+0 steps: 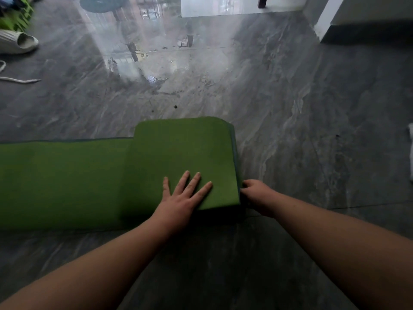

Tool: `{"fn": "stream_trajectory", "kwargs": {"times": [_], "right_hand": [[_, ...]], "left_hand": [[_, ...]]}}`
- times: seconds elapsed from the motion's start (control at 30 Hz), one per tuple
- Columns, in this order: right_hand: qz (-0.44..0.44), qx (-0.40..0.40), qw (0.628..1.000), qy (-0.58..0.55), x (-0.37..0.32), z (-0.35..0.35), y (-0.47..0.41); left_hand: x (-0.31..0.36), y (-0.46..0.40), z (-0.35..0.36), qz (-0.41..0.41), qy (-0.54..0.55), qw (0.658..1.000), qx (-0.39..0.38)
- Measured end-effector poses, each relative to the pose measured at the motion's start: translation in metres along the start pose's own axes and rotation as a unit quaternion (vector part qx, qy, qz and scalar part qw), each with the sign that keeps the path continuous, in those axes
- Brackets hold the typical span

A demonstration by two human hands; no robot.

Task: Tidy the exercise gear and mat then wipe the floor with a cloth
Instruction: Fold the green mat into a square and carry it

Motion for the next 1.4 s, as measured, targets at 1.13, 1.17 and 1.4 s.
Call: {"fn": "stream_trajectory", "kwargs": {"times": [1.13,1.17,1.4], "right_hand": [[-0.224,0.141,0.760,0.594,-0.063,0.078,-0.006],[-0.220,0.143,0.760,0.594,-0.064,0.078,-0.006],[-0.218,0.172,0.747,0.604,-0.073,0.077,0.009]], "left_hand": [[-0.143,0.024,0.041,-0.187,0.114,0.976,-0.004],[-0.143,0.025,0.039,-0.186,0.137,0.973,0.002],[-0.170,0.056,0.003,-0.243,0.382,0.869,0.202]]}}
Point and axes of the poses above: each hand's wrist, its own y-axis away from the middle knuckle, its own z-axis out of the palm, x = y × z, the point moved 10 cm from there along -y, towards the middle knuckle, and after that the axes turned 12 degrees about y, right-handed, at the moved point
